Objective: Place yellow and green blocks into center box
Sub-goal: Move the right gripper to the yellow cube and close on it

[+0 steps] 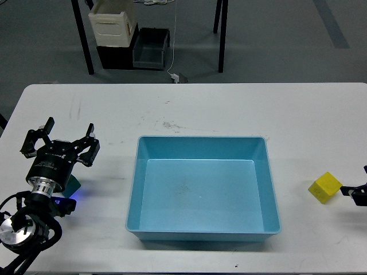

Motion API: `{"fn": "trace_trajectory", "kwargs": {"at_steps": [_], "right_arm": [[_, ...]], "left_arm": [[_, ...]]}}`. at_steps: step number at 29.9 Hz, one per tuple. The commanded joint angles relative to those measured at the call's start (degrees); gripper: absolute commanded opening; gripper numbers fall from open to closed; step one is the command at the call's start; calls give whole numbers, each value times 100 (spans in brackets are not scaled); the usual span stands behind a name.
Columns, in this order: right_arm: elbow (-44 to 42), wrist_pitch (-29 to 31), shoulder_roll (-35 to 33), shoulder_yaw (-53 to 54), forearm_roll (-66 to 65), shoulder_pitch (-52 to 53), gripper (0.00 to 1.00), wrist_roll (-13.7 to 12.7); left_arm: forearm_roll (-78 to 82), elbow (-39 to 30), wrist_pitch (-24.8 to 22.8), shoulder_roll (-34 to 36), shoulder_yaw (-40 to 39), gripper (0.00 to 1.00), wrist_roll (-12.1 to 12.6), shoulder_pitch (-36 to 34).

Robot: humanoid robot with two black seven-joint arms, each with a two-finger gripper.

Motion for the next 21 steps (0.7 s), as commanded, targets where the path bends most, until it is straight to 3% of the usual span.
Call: {"fn": "trace_trajectory", "kwargs": {"at_steps": [1,21], "right_arm": [[-30,559,63,-650,21,703,100,-2],[-856,741,1240,-1460,65,1329,100,-2]], "left_arm": [[-1,2,0,-27,-9,100,-2,-5],[8,142,0,-106,-44,100,-2,-14]]}}
